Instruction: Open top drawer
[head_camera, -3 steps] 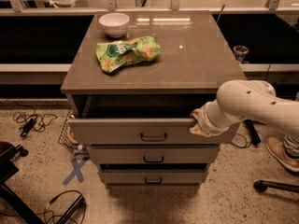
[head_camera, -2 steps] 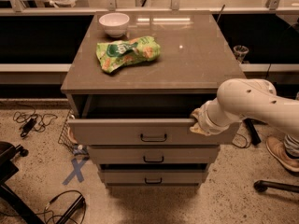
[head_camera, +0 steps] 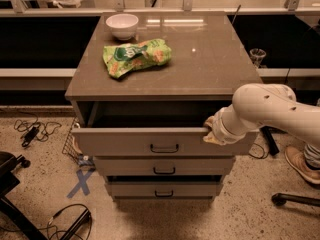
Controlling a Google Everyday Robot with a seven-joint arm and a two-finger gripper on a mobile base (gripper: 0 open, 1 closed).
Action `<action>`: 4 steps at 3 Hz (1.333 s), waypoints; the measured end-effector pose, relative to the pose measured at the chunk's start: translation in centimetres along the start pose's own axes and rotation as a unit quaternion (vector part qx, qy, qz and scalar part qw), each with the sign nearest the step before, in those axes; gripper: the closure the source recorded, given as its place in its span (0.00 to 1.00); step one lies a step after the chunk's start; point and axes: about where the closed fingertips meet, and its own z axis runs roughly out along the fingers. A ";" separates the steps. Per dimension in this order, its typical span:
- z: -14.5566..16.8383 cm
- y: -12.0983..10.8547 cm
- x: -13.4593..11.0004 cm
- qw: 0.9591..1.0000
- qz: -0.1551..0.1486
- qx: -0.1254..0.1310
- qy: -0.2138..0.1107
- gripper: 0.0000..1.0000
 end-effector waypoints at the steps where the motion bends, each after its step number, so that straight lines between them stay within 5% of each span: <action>1: 0.3 0.8 0.0 1.000 0.002 -0.012 0.002 1.00; 4: -0.4 0.6 -0.2 1.000 0.002 -0.013 0.002 1.00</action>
Offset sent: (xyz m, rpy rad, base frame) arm -0.1393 -0.0078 -0.0363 0.0073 0.3075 -0.0190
